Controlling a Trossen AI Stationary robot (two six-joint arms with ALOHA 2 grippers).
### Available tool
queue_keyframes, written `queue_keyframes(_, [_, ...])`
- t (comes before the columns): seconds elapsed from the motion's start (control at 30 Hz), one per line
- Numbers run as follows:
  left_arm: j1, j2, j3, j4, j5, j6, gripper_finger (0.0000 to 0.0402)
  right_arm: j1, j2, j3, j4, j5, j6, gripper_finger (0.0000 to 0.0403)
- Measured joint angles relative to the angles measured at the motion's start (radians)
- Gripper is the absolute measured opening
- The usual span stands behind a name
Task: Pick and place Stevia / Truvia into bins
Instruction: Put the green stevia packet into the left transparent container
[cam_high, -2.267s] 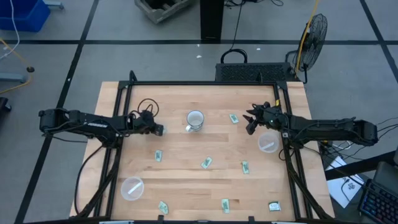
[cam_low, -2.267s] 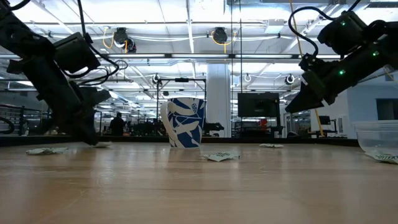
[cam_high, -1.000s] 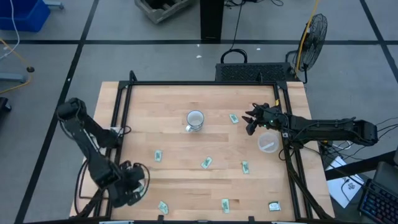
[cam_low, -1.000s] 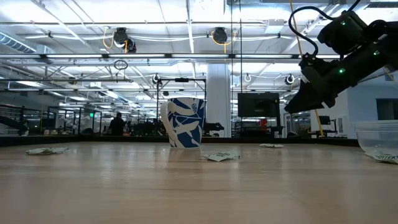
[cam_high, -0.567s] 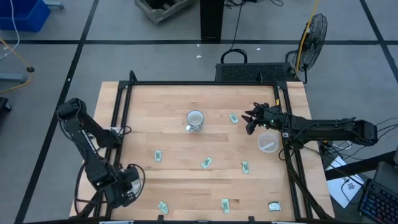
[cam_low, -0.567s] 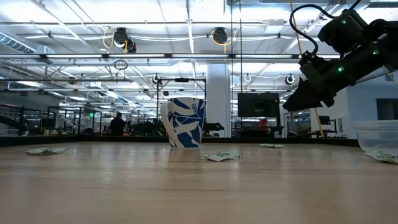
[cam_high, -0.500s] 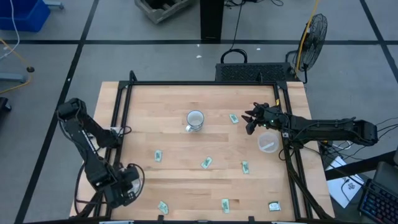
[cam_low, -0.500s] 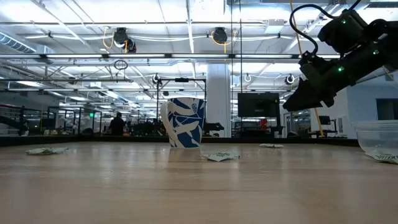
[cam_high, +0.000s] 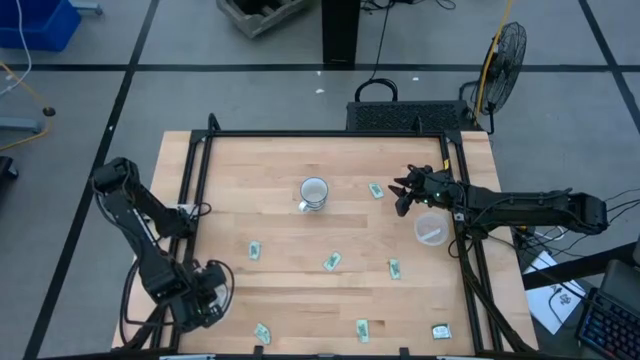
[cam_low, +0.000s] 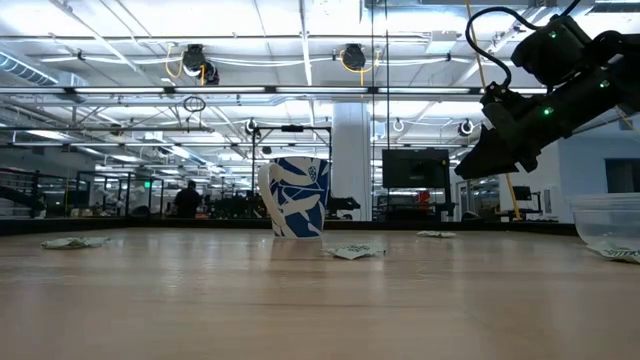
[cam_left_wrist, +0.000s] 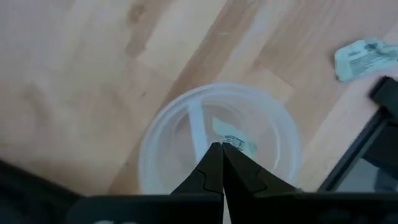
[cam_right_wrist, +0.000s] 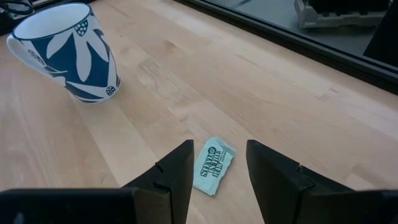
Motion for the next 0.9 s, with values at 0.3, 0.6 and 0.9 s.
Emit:
queue_keyframes(0.3, [0.000, 0.000, -0.141, 0.156, 0.074, -0.061, 0.0003, 0.000, 0.000, 0.000, 0.000, -0.001, 0.000, 0.0141])
queue_keyframes(0.6, [0.000, 0.000, -0.143, 0.135, 0.030, -0.069, 0.0018, 0.000, 0.000, 0.000, 0.000, -0.001, 0.000, 0.0141])
queue_keyframes(0.9, [0.003, 0.000, -0.143, 0.132, 0.029, -0.114, 0.0078, 0.000, 0.000, 0.000, -0.001, -0.002, 0.000, 0.0141])
